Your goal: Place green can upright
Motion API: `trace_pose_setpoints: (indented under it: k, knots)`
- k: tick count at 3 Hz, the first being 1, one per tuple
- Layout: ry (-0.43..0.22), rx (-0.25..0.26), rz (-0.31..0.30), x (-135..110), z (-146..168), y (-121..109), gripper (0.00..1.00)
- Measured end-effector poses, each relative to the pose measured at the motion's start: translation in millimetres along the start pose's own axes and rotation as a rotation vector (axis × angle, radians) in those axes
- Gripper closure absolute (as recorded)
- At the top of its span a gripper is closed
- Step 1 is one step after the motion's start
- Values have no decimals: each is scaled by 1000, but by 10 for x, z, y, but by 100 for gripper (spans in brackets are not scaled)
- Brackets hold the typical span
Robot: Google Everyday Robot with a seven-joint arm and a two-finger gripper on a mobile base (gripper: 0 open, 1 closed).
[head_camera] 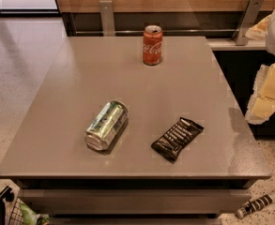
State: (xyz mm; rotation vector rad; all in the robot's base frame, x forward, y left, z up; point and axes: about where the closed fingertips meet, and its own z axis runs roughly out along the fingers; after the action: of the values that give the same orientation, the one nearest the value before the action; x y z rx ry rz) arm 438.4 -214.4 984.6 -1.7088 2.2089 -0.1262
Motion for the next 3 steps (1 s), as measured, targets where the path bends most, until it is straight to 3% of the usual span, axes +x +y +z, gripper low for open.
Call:
trace_pose_setpoints:
  k: [1,2,3]
  knots:
    - [-1,2,0,-3,-5,-3,0]
    - [-22,-19,80,-51,32,-67,0]
    - [-99,-84,263,-301,97,-74,0]
